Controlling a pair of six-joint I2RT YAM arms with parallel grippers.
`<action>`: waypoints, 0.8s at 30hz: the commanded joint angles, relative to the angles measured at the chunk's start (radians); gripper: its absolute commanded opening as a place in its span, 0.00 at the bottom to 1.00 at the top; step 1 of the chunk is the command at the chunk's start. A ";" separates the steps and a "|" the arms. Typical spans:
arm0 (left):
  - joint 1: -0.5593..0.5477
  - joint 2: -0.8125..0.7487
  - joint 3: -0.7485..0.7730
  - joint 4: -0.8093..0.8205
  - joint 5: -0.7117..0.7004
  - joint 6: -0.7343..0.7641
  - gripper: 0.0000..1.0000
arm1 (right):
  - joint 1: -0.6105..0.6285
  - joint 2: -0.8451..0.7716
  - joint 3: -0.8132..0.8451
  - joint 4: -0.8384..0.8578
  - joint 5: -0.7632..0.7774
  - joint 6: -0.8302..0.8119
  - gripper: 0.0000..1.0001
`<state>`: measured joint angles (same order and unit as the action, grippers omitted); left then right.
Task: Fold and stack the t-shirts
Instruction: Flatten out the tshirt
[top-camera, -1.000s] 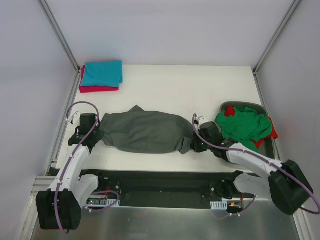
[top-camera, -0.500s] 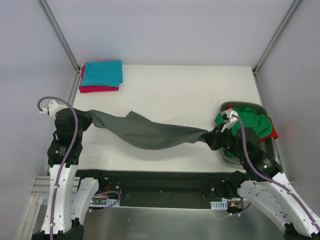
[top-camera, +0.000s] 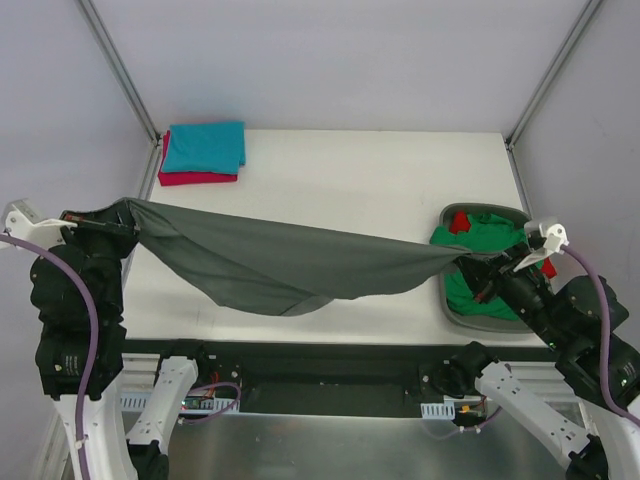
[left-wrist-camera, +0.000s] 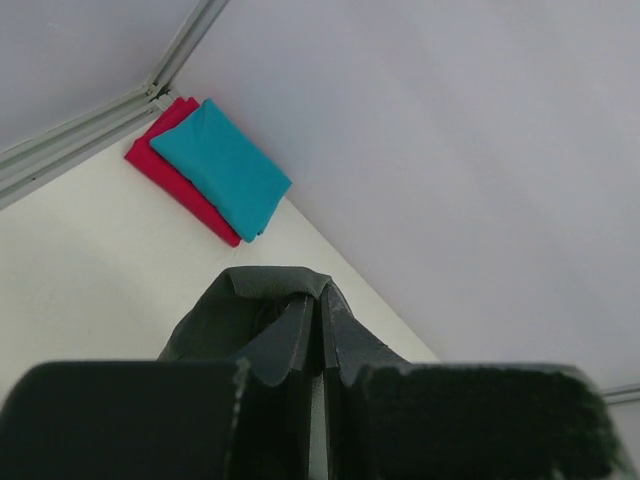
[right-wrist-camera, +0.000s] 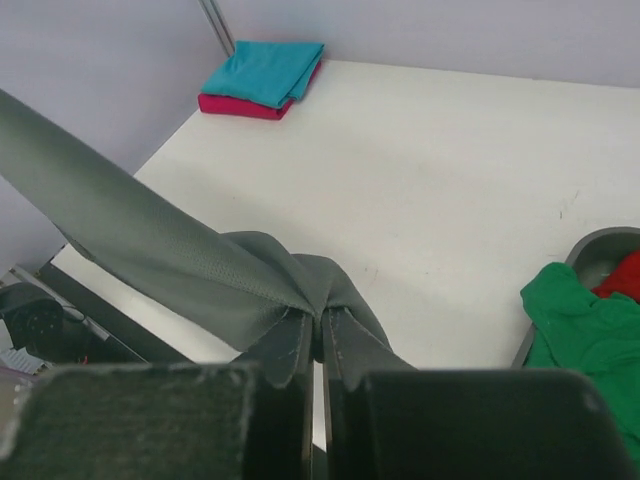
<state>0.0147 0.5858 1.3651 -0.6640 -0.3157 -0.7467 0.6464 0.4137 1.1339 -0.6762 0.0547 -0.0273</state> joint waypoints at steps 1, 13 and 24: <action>0.005 0.022 0.000 -0.022 0.012 0.023 0.00 | -0.002 0.023 0.000 -0.026 -0.022 -0.003 0.01; 0.004 0.334 -0.406 0.081 0.062 -0.020 0.00 | -0.085 0.445 -0.161 0.065 0.044 -0.013 0.03; 0.005 0.706 -0.478 0.201 0.063 0.024 0.00 | -0.280 1.048 -0.005 0.288 -0.061 -0.092 0.12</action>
<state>0.0147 1.2377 0.8776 -0.5373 -0.2436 -0.7479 0.3851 1.3300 0.9886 -0.4831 0.0090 -0.0658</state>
